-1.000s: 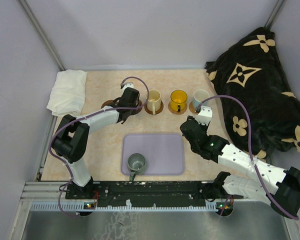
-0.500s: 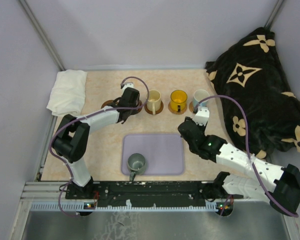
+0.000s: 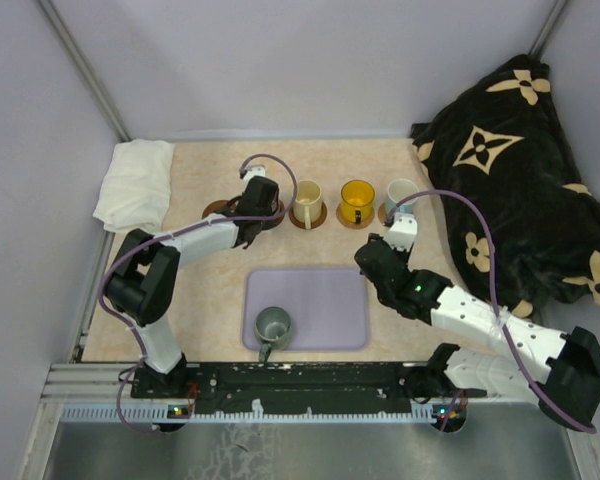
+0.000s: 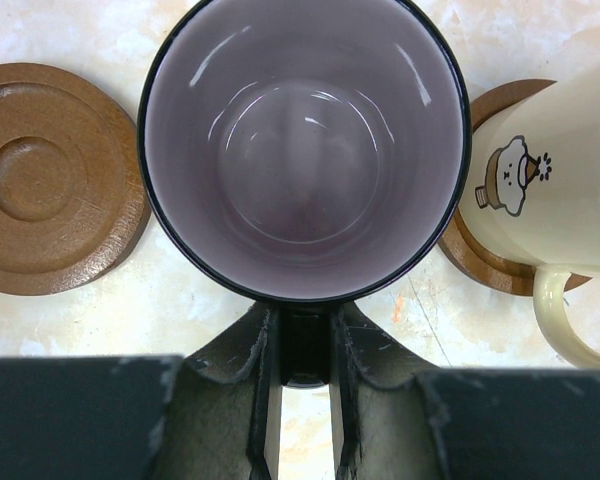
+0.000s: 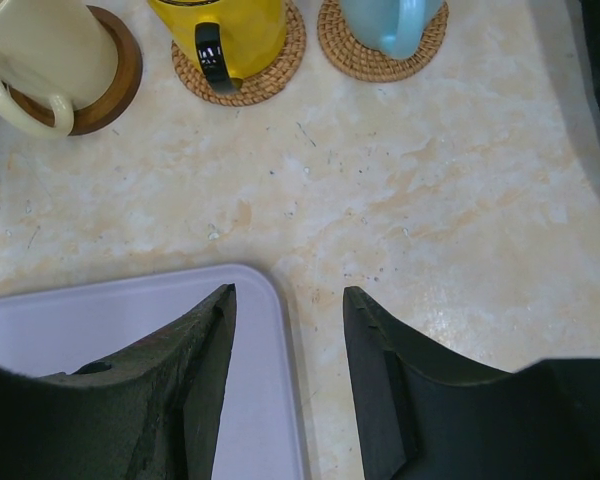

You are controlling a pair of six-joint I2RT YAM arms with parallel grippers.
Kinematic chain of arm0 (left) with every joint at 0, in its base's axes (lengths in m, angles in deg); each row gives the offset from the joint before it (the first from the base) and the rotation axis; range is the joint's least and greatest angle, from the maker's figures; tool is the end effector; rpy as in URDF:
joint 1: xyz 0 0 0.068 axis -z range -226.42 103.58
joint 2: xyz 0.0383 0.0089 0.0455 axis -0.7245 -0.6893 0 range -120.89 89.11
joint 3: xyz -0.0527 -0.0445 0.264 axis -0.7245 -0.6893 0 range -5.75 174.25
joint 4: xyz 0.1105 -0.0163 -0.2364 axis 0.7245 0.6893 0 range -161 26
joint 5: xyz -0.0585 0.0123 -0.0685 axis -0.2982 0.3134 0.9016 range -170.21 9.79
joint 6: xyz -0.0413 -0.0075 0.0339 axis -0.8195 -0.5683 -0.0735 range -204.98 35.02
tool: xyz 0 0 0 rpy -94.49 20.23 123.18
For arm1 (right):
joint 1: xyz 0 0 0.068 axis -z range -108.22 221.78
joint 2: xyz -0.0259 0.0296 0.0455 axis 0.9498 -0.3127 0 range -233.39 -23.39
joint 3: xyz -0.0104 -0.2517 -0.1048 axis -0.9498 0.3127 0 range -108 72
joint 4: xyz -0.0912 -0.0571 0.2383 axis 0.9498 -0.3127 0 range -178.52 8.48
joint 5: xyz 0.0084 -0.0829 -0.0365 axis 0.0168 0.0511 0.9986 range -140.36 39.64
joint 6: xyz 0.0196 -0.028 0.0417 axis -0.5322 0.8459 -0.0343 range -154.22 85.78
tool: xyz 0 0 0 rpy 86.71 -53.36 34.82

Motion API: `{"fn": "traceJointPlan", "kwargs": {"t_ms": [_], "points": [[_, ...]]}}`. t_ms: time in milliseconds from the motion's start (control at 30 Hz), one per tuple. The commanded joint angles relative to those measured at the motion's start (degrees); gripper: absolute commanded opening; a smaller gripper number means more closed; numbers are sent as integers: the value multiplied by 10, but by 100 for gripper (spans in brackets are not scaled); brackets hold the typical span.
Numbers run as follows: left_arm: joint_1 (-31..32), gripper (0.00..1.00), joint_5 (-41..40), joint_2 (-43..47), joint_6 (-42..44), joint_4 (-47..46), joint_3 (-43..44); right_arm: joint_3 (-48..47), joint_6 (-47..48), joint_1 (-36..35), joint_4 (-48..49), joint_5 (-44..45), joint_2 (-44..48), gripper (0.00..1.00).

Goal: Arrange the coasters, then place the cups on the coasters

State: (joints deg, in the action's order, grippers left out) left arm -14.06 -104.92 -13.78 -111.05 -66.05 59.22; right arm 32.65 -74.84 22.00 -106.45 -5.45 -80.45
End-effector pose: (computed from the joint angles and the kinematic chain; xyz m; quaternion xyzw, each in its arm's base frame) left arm 0.3348 -0.1946 0.1953 -0.0362 0.8988 -0.0195 0.4365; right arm 0.1491 0.1373 0.2505 0.0854 0.8559 0.0169 0.5098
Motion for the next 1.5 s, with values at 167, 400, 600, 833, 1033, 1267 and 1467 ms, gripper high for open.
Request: {"fn": "traceJointPlan", "kwargs": {"t_ms": [167,400,600,833,1033,1267,1467], "points": [[-4,44,12,21,-27,11,-27,-14,-5,-10,17,12,0,48],[-3,57,22,42,-39,14,-42,-14,-7,-15,16,14,2,48],[2,71,25,91,-44,22,-58,-14,-13,-21,12,19,3,48],[13,77,20,195,-47,60,-89,-20,-5,-22,9,38,13,51],[48,81,21,333,-48,127,-148,-37,26,-8,20,56,20,56],[141,80,10,502,-107,234,-216,-68,59,68,44,-15,-22,57],[217,79,34,576,-183,306,-265,-95,75,69,56,-15,-66,57]]}}
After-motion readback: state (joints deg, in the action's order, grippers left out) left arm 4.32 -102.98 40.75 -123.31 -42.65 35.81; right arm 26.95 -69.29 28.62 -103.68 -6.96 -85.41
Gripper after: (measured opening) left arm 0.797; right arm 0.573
